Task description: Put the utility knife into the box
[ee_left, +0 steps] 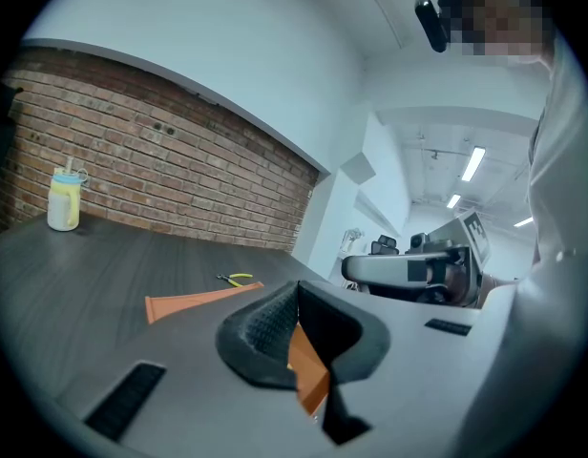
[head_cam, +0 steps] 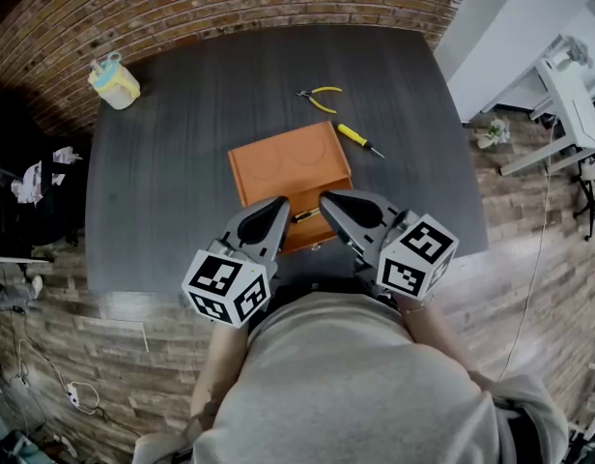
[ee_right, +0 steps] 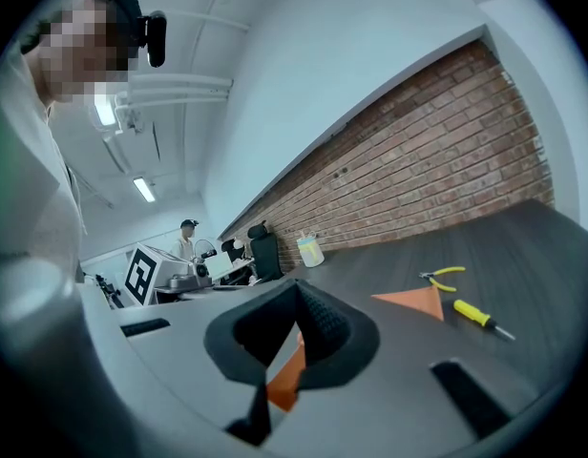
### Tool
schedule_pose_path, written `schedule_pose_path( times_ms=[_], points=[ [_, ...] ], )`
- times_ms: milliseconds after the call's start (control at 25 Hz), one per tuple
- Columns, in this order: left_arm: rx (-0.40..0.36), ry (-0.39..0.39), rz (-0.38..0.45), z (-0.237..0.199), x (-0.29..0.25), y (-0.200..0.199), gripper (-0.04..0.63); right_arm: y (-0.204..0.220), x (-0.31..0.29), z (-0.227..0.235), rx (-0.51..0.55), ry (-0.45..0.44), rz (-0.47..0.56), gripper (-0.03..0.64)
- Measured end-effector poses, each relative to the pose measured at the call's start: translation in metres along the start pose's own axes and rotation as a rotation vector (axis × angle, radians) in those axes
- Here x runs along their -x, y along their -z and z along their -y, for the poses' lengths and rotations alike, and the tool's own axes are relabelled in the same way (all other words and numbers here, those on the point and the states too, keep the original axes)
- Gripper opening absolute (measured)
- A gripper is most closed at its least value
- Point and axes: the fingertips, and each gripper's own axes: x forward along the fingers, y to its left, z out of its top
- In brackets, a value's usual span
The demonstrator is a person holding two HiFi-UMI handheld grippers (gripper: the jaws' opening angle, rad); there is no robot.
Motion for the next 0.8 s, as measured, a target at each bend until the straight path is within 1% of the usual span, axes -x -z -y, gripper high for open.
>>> schedule_pose_path(
  times_ms=[560,800],
  points=[
    [0.0,0.001,0.002,0.0017,0.0021,0.0022,0.021,0.0065,0.0003,-0.0019,0.009,0.003,-0.022,0.003],
    [0.006,0.008,-0.01,0.0038,0.0007,0.0064,0.021,0.0092,0.0009,-0.0006,0.003,0.005,-0.029,0.003]
  ],
)
